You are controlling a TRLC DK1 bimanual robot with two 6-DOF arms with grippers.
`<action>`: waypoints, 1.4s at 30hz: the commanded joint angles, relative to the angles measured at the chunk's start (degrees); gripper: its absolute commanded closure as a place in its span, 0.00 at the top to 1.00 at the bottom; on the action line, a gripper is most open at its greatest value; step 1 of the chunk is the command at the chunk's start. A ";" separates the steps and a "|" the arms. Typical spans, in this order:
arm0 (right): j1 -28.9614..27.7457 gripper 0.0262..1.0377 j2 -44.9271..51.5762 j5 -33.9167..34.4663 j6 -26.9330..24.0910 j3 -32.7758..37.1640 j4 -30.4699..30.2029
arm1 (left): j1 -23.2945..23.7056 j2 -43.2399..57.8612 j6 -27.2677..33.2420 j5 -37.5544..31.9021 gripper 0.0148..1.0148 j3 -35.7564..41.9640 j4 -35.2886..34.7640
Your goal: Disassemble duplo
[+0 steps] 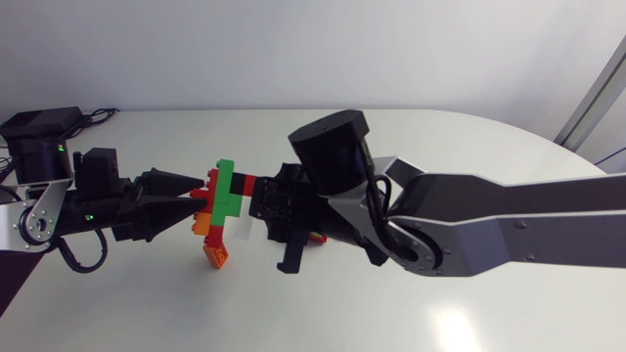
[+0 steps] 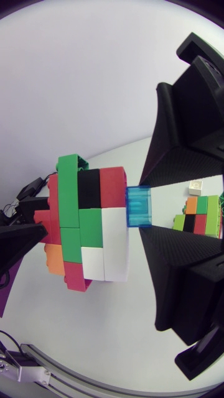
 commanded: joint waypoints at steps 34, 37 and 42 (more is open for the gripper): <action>0.88 0.38 1.12 6.44 -3.08 -1.50 2.95 | -14.62 -12.86 3.64 -35.43 0.14 -0.28 4.65; 0.71 0.38 1.64 7.14 -3.08 -0.97 2.60 | -19.01 -11.28 4.69 -45.71 0.14 -1.24 9.40; 0.36 0.38 2.79 8.37 -3.08 0.17 1.72 | -23.32 -1.87 5.57 -63.82 0.14 0.60 16.87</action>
